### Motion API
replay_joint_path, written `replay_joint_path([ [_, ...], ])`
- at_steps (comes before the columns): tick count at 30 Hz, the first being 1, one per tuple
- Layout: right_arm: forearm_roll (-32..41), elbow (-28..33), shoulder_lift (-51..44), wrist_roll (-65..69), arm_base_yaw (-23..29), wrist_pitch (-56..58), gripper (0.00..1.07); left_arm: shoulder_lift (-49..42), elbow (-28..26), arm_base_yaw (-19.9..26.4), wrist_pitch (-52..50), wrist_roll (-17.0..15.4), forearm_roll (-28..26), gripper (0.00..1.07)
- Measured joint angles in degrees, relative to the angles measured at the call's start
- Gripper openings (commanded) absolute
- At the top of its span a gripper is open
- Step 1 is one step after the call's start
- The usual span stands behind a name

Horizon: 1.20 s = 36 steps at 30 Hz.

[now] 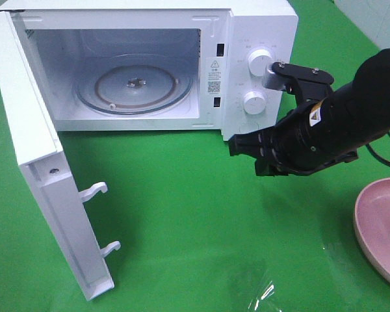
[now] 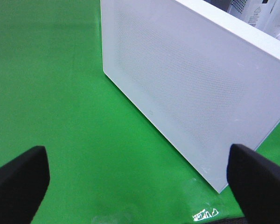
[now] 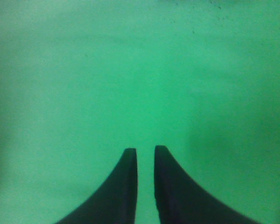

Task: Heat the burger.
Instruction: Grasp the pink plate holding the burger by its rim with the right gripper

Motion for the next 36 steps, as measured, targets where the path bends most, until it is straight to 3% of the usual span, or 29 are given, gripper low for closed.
replay_joint_path([
  [4,-6.8,0.0,-4.0,0.0,0.0,13.0,0.32,0.0,0.0,0.0,0.0,0.0,0.0,0.95],
  [7,-7.4,0.0,-4.6,-0.1,0.0,15.4,0.39,0.0,0.0,0.0,0.0,0.0,0.0,0.95],
  [9,-9.6,0.0,-6.5,-1.4,0.0,23.9,0.55,0.0,0.0,0.0,0.0,0.0,0.0,0.95],
  [12,-10.4,0.0,-7.0,-1.8,0.0,26.1,0.6,0.0,0.0,0.0,0.0,0.0,0.0,0.95],
  [14,-13.9,0.0,-8.2,-2.9,0.0,28.5,0.81,0.0,0.0,0.0,0.0,0.0,0.0,0.95],
  [16,-14.6,0.0,-8.5,-3.0,0.0,29.3,0.86,0.0,0.0,0.0,0.0,0.0,0.0,0.95],
  [24,-15.6,0.0,-8.7,-3.0,-0.2,30.5,0.86,0.0,0.0,0.0,0.0,0.0,0.0,0.95],
  [36,-15.9,2.8,-8.7,-3.0,-9.4,30.5,0.83,0.0,0.0,0.0,0.0,0.0,0.0,0.95],
])
